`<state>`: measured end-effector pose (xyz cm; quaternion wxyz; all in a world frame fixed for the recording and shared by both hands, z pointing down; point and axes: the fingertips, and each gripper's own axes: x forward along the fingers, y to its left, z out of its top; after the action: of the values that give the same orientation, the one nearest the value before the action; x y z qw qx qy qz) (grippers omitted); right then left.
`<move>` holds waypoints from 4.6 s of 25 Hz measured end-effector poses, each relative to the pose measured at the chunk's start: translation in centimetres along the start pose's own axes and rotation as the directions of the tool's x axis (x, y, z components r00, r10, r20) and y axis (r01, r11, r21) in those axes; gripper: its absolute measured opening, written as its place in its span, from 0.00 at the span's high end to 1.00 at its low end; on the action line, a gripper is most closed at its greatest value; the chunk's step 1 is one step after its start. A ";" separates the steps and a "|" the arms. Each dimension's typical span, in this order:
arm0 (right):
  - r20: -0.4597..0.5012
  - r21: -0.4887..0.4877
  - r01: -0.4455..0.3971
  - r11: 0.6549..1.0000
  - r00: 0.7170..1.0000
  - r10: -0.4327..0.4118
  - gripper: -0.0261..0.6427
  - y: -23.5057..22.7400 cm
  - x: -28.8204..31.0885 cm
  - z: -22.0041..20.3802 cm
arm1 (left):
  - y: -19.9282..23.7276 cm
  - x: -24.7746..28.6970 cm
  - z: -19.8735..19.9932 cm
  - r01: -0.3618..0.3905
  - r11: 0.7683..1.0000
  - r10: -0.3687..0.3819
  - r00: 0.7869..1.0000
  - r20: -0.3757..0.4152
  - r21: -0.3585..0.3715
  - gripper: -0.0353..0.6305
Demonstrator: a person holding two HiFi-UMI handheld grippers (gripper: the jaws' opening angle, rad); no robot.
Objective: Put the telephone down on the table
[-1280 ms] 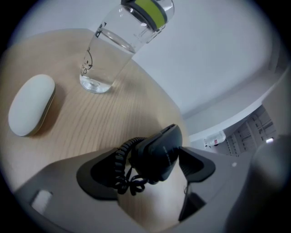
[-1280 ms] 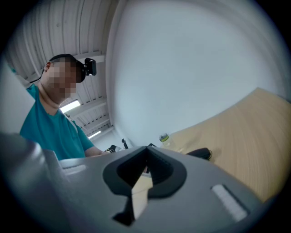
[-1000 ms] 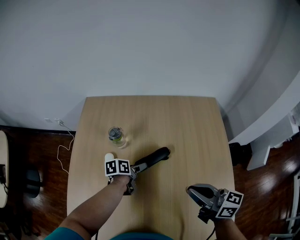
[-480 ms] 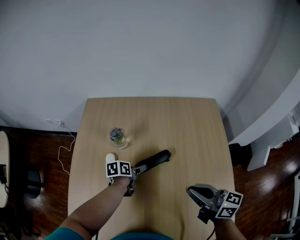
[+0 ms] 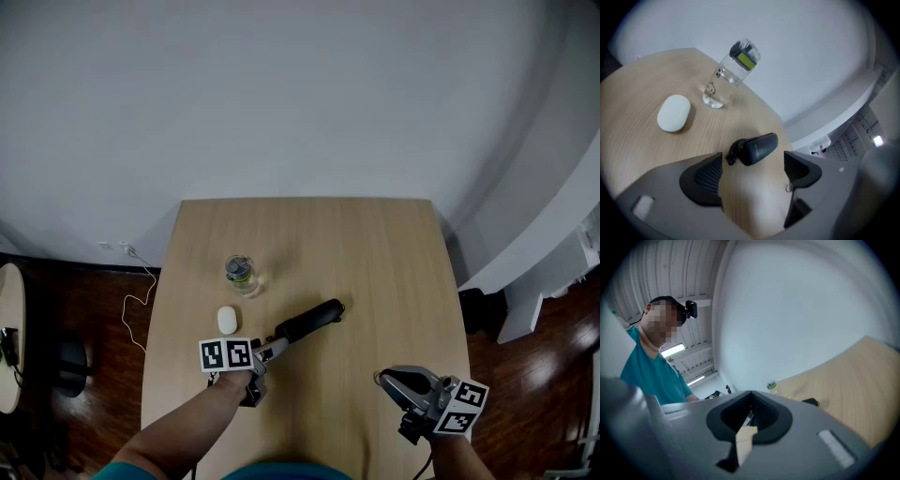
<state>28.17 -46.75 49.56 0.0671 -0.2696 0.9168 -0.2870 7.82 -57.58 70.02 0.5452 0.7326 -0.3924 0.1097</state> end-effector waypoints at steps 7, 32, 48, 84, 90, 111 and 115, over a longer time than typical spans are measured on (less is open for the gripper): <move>0.011 -0.034 -0.052 0.998 0.999 0.053 0.96 1.7 -0.4 1.1 | -6.4 -10.5 0.4 0.238 0.964 -0.260 0.932 0.252 0.116 0.51; 0.134 -0.123 0.064 0.990 0.990 -0.047 0.96 31.6 0.7 -8.2 | -10.6 -47.4 -12.7 0.448 0.638 -0.689 0.695 0.205 0.626 0.92; 0.134 -0.263 0.062 0.963 0.991 -0.027 0.96 43.2 -14.1 -15.5 | -16.8 -53.9 -31.4 0.366 0.651 -0.658 0.709 0.254 0.665 0.93; 0.109 -0.358 0.068 0.931 0.994 -0.030 0.96 67.6 -14.6 -30.7 | -11.0 -73.7 -50.8 0.292 0.593 -0.651 0.722 0.234 0.750 0.94; 0.089 -0.395 0.049 0.917 0.996 -0.015 0.96 67.9 -17.4 -30.1 | -14.6 -72.5 -52.7 0.271 0.571 -0.657 0.717 0.233 0.775 0.94; 0.082 -0.403 0.050 0.914 0.996 -0.018 0.96 69.6 -17.8 -31.5 | -14.8 -72.9 -53.9 0.303 0.556 -0.662 0.725 0.191 0.774 0.94; 0.083 -0.408 0.056 0.911 0.996 -0.024 0.96 69.7 -17.7 -31.6 | -14.7 -73.1 -53.8 0.303 0.552 -0.662 0.726 0.187 0.777 0.94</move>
<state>2.57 26.20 35.93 0.0380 -0.3072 0.9476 -0.0793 -16.43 24.71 37.01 0.1236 0.9655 -0.2121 -0.0871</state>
